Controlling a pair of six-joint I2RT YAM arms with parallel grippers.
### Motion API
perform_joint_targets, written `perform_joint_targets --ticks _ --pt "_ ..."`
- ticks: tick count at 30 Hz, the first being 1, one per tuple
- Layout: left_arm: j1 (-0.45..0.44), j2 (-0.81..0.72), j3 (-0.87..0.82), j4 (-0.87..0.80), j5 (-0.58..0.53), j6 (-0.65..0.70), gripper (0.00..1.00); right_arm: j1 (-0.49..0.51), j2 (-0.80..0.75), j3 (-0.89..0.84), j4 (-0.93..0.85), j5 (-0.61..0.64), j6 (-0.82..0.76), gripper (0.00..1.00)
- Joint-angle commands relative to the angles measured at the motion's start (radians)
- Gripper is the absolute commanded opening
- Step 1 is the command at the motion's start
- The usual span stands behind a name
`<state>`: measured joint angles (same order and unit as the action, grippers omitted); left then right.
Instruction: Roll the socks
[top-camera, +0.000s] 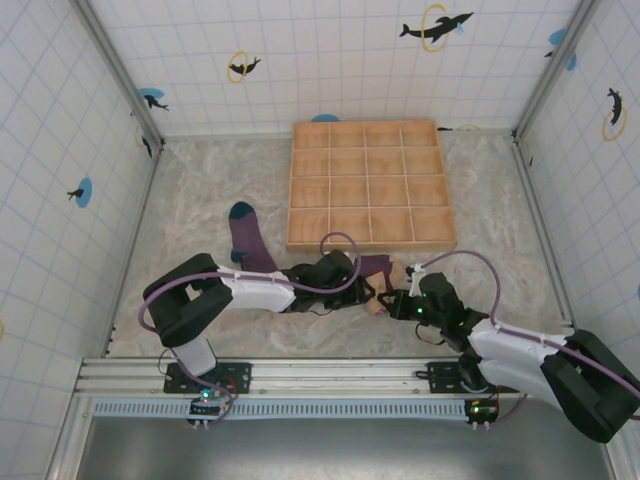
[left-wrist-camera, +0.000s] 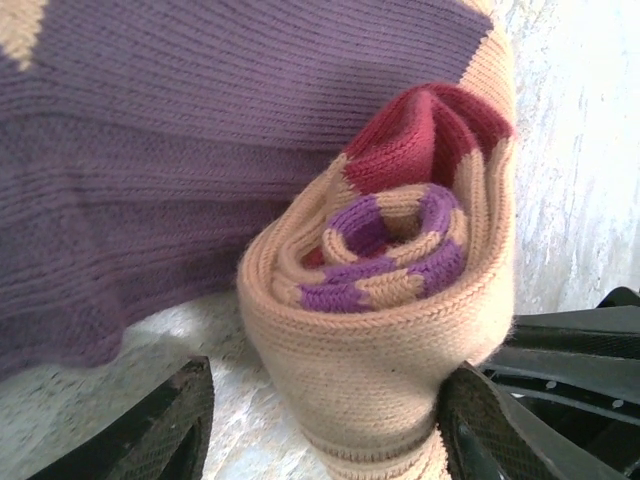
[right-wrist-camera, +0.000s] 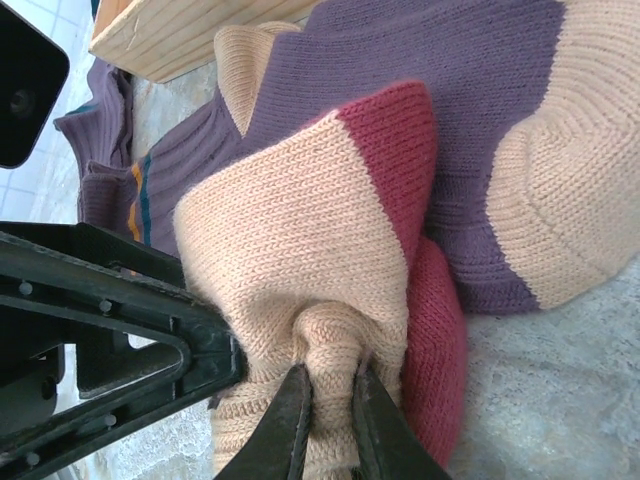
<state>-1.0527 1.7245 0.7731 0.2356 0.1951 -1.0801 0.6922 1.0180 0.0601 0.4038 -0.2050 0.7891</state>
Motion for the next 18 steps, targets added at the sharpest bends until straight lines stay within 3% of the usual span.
perform_joint_targets --ticks 1,3,7,12,18 --pt "0.009 0.053 0.020 0.045 -0.011 -0.023 0.56 -0.010 0.059 -0.030 -0.252 -0.022 0.041 0.10" --pt "0.010 0.071 0.026 0.051 -0.004 -0.023 0.48 -0.024 0.064 -0.022 -0.262 -0.059 0.055 0.12" --pt "0.009 0.086 0.025 0.033 0.002 -0.034 0.20 -0.031 0.053 0.014 -0.315 -0.067 0.055 0.24" --pt "0.009 0.092 0.034 -0.036 0.018 -0.018 0.00 -0.037 0.024 0.067 -0.383 -0.067 0.070 0.34" --pt "0.008 0.068 0.054 -0.143 0.017 0.051 0.00 -0.038 -0.025 0.194 -0.534 -0.046 0.012 0.53"
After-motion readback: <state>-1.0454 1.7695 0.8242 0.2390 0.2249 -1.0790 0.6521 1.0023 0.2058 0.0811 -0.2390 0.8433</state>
